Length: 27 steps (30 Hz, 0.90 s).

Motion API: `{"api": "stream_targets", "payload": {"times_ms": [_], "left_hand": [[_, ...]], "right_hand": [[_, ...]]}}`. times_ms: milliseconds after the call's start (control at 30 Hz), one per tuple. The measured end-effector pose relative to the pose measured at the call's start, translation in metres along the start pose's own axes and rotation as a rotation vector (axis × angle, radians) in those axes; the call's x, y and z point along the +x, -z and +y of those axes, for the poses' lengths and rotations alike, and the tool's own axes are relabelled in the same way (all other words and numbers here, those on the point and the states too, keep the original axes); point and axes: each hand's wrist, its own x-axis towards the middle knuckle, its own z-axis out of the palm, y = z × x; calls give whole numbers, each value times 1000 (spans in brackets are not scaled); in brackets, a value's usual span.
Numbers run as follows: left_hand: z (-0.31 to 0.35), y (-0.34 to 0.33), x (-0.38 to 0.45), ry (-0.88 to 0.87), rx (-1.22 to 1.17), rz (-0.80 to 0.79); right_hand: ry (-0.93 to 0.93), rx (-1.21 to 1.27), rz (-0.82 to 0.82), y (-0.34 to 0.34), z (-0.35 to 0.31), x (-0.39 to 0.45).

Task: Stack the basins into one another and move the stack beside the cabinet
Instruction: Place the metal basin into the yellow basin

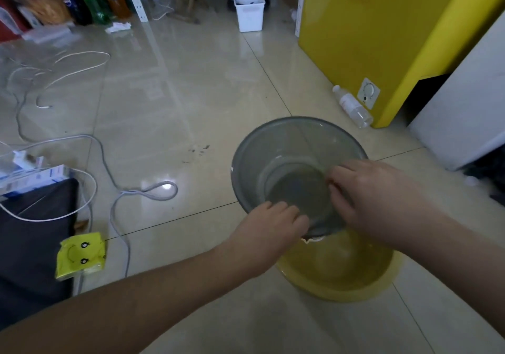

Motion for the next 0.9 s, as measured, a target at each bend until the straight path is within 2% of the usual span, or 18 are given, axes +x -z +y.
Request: {"api": "stream_targets", "payload": {"times_ms": [200,433,500,567,600,667,767,900], "left_hand": [[44,-30,18,-191,-13,-262],[38,-52,24,4,-177,-553],[30,-50,22,70,-269,-521],[16,-51,24,149,-275,-362],[8,-54,24,174,-249,-331],[-8,-58,23,133,-158,-433],[-16,-55,15,-26,-32,-612],[-16,-53,3,-83,-56,-545]], "right_hand": [[-44,16,-81,-11,9,-25],[-125,35,-209,-23,25,-39],[-150,32,-242,-28,30,-41],[-165,21,-270,-33,33,-40],[-169,11,-280,-36,34,-37],[-164,-13,-290,-40,34,-29],[-176,-30,-328,-43,33,-13],[-213,-57,-435,-28,36,-4]]}}
